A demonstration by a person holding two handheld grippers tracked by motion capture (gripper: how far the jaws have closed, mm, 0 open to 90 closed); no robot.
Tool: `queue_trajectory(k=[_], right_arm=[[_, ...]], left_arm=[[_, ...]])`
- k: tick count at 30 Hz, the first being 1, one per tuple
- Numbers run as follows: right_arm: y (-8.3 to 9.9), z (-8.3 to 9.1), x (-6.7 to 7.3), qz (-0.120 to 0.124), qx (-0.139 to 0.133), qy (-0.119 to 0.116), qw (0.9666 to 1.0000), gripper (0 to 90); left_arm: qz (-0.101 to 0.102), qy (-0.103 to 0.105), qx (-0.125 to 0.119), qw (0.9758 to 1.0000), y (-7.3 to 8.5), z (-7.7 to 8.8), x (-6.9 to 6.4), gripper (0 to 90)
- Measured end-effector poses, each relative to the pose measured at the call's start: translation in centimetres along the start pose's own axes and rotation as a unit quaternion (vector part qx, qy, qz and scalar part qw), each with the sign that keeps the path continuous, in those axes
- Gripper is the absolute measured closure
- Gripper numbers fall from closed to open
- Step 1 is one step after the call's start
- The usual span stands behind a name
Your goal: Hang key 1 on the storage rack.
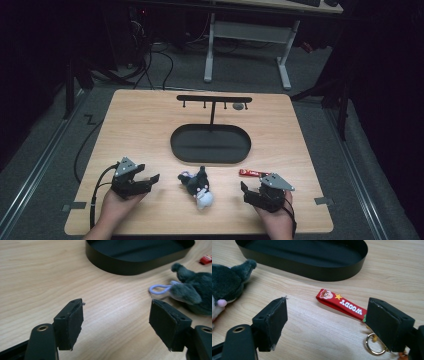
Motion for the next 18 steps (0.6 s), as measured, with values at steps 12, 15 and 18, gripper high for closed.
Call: queue_trajectory(k=[12, 15, 18], right_arm=[[0.7, 0.3, -1.2, -0.02, 0.003, -0.004, 0.9998, 17.7], [0.7, 0.4, -1.3, -0.021, 0.002, -0.004, 0.9998, 17.7], [0.7, 0.3, -1.3, -0.023, 0.005, -0.007, 0.9997, 17.7]], left_arm=[[-0.005, -0.005, 0.002, 1.0, 0.0, -0.2, -0.2, 29.5], [-0.007, -0.008, 0.003, 0.9999, 0.0, -0.1, -0.1, 29.5], [-0.006, -0.009, 0.001, 0.9999, -0.1, 0.0, 0.0, 29.5]])
Point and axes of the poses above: each handheld gripper's, and its own axes: z roughly backward along the jaws, y roughly out of its underside, x roughly to its left, the point moved 6 cm from there along -z, roughly forward along the jaws, and after that the axes turned 8 degrees about -x, right-handed, at the moved point
